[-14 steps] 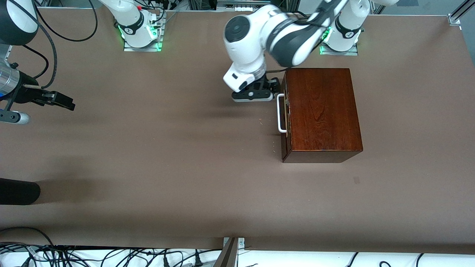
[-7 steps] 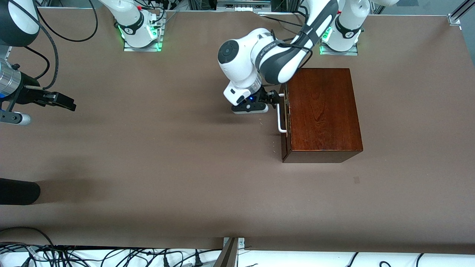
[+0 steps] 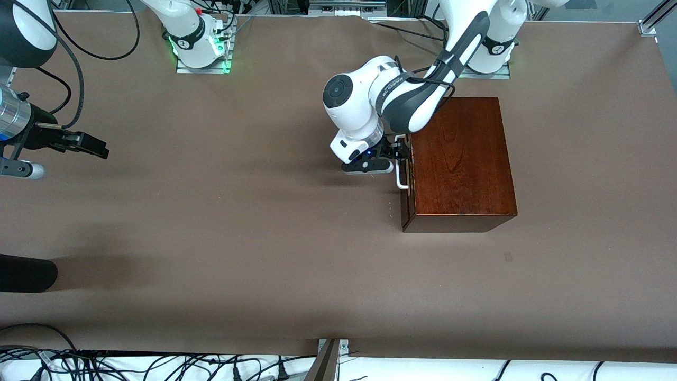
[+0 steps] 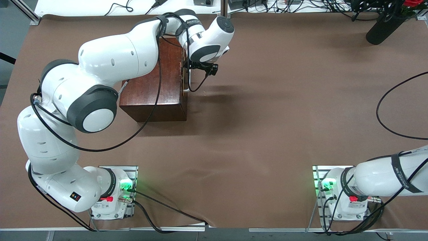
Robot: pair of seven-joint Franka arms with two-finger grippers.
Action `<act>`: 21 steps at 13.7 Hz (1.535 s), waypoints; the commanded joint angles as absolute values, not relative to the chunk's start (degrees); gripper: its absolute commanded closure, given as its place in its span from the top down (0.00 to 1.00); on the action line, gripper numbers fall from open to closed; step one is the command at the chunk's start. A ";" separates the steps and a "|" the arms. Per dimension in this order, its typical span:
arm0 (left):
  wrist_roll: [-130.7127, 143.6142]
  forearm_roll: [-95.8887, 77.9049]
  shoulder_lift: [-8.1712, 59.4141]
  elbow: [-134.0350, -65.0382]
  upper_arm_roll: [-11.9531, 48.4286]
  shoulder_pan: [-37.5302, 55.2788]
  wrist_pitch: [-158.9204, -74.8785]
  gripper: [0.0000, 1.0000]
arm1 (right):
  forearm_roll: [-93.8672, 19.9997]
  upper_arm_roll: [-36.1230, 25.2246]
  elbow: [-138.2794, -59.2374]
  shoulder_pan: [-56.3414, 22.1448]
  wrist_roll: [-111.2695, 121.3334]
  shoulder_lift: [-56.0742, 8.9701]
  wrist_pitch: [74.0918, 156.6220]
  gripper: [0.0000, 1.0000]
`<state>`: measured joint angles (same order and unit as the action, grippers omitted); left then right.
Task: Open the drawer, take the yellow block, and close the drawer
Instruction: 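Move the left gripper over the box to the white drawer handle, then hook the drawer handle with the left gripper and pull it outward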
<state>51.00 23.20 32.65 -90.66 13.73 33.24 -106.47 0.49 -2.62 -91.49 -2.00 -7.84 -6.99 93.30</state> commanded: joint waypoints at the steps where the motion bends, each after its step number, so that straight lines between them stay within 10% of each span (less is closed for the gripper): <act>1: 50.97 24.79 33.13 -92.28 13.98 32.52 -109.07 1.00 | 0.35 -2.46 -90.88 -2.02 -8.35 -7.38 93.08 1.00; 9: 51.94 22.86 33.31 -91.93 13.80 31.99 -110.39 1.00 | 0.53 -2.46 -90.88 -2.02 -8.35 -7.47 93.16 1.00; 11: 51.68 22.41 33.31 -91.67 13.80 31.99 -110.39 0.53 | 0.53 -2.37 -90.88 -2.02 -8.35 -7.38 93.16 1.00; 15: 51.94 22.41 33.31 -91.85 13.80 31.99 -111.71 0.29 | 0.44 -2.29 -90.88 -2.11 -8.35 -7.47 93.16 1.00; 20: 52.03 20.39 33.40 -91.49 13.80 31.99 -111.97 0.32 | 0.53 -2.29 -90.88 -3.07 -8.35 -7.47 93.25 1.00; 21: 52.03 20.04 33.40 -91.49 13.80 32.08 -111.97 0.45 | 0.53 -2.29 -90.88 -3.34 -8.35 -7.47 93.25 1.00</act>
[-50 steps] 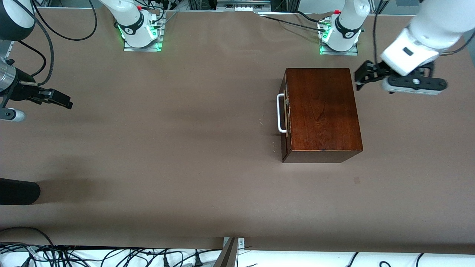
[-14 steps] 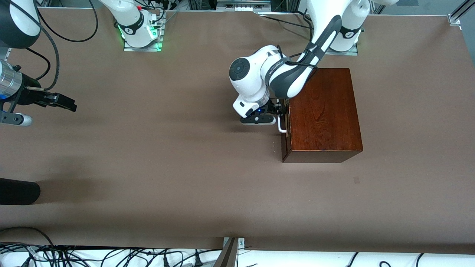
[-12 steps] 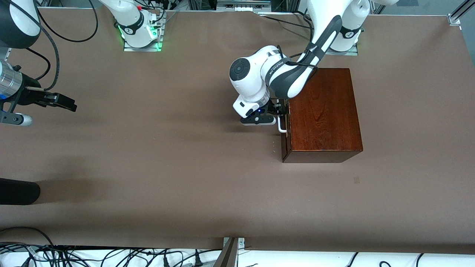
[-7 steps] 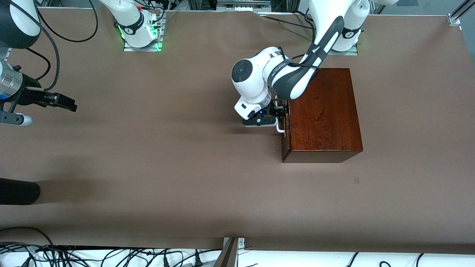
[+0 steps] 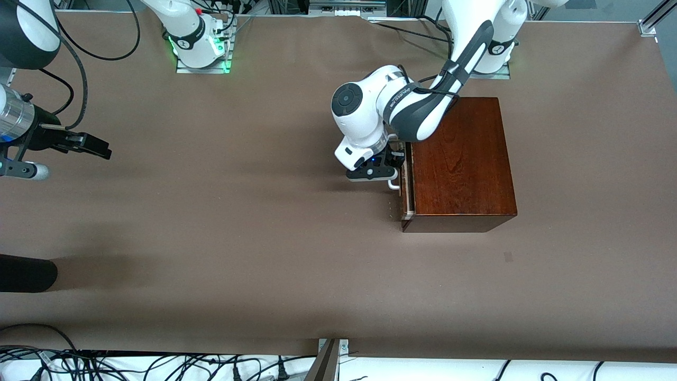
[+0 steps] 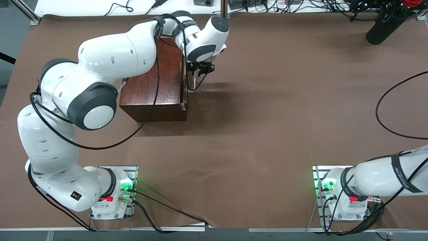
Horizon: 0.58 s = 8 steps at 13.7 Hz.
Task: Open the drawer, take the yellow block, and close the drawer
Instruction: 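Hook the drawer handle with the left gripper and pull it outward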
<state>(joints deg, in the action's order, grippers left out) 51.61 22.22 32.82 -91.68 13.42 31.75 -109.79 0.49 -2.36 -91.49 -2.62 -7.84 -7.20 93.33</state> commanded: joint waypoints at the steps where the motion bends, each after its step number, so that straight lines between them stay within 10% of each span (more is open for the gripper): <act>1: 52.03 18.91 33.40 -91.41 13.80 32.08 -112.32 0.68 | 0.53 -2.29 -90.88 -3.69 -8.35 -7.47 93.34 1.00; 3: 52.21 17.32 33.40 -91.58 13.71 32.17 -117.13 0.90 | 0.53 -2.29 -90.88 -3.69 -8.35 -7.47 93.34 1.00; 8: 54.67 17.05 34.54 -91.23 13.80 33.04 -118.30 0.90 | 0.61 -2.29 -90.88 -3.69 -8.35 -7.82 93.34 1.00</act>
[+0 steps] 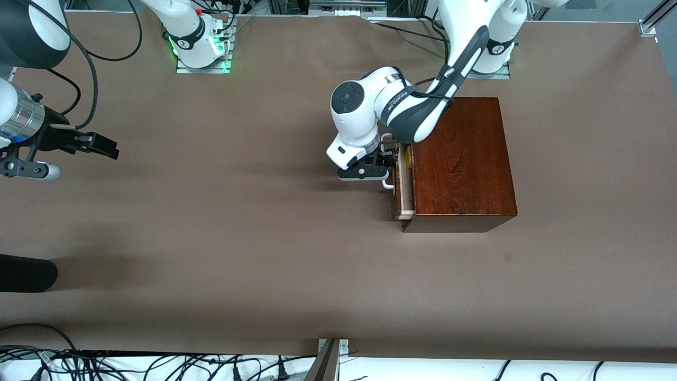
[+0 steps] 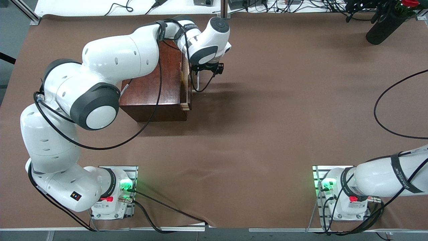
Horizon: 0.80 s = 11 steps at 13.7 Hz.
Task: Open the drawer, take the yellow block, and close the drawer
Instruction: 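Hook the drawer handle with the left gripper and pull it outward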
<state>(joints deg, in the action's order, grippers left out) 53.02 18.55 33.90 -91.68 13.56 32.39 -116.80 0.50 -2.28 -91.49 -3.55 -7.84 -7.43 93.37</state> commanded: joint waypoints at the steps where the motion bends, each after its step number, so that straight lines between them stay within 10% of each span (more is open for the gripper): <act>1: 54.75 17.05 34.72 -91.23 13.80 33.66 -119.08 0.90 | 0.62 -2.37 -90.88 -3.60 -8.44 -7.82 93.34 1.00; 11: 61.26 17.05 39.11 -83.24 13.80 39.55 -120.15 0.89 | 0.53 -2.37 -90.88 -3.60 -8.44 -7.82 93.69 1.00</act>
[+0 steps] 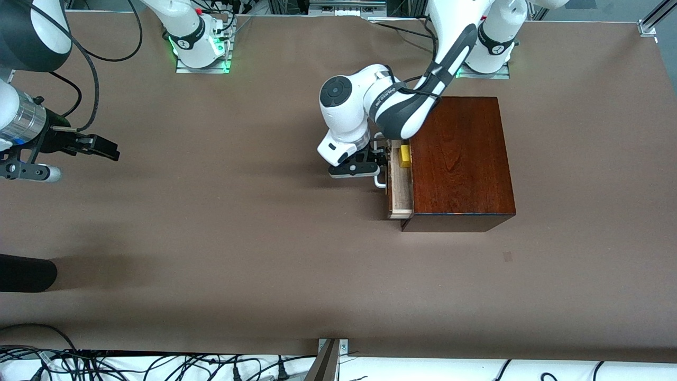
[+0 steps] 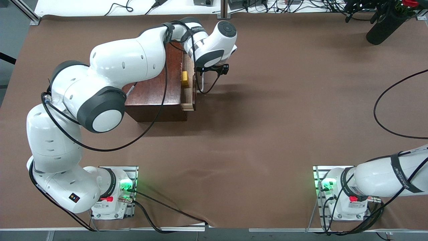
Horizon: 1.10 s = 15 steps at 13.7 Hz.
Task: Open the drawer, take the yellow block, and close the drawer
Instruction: 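Hook the drawer handle with the left gripper and pull it outward, then pull the drawer further open with the left gripper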
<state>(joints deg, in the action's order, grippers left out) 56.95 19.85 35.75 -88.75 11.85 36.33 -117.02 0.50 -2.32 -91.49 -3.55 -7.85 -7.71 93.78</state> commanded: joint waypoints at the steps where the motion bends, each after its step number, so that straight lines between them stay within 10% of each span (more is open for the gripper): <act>1: 61.26 16.96 39.29 -82.54 13.80 40.07 -120.15 0.88 | 0.53 -2.37 -90.88 -3.60 -8.44 -7.82 93.69 1.00; 15: 64.86 15.73 44.91 -74.79 11.51 46.32 -123.93 0.86 | 0.70 -2.37 -90.88 -3.60 -8.35 -8.26 93.78 1.00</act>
<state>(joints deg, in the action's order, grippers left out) 59.63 20.35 40.51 -80.77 8.61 43.29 -117.20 0.50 -2.36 -91.49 -3.54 -7.85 -7.92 93.80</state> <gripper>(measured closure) 0.145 0.000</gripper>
